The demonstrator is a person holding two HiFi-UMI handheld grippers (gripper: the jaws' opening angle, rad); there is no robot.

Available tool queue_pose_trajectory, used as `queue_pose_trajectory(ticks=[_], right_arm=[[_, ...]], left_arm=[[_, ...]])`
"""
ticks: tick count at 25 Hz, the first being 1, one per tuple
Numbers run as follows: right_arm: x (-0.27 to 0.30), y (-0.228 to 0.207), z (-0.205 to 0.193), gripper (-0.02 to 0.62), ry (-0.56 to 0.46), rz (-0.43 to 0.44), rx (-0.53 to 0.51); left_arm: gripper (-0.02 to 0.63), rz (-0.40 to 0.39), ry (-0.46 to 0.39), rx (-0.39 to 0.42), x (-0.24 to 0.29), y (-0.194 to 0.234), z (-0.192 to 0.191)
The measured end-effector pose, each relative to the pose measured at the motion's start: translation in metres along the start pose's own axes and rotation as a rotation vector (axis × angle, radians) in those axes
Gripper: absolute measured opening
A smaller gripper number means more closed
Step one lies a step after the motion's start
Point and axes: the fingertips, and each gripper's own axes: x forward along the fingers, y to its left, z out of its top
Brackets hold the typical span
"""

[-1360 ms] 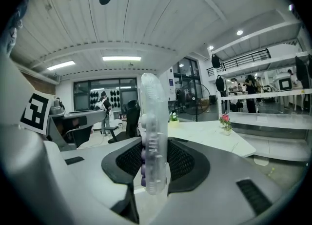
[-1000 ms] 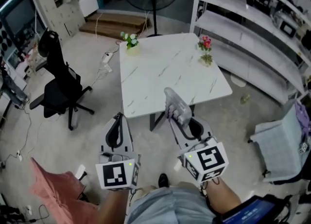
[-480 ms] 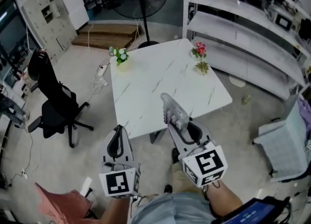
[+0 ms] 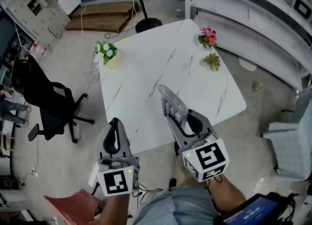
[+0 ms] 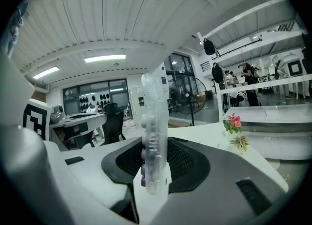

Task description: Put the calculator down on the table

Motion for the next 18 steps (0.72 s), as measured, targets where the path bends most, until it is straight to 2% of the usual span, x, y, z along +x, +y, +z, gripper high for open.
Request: queue_pose_trajectory(ticks=[7, 12, 18], right_arm=[[0.069, -0.031, 0.047, 0.147, -0.027, 0.069, -0.010], [0.105, -0.024, 0.082, 0.147, -0.055, 0.144, -0.060], [0.136, -0.003, 0.099, 0.147, -0.052, 0.222, -0.123]], left_arm=[[0.008, 0.069, -0.008, 0.045, 0.069, 0.024, 0.035], [0.008, 0.163, -0.072, 0.050, 0.077, 0.054, 0.061], [0.008, 0.267, -0.092, 0.011, 0.075, 0.089, 0.060]])
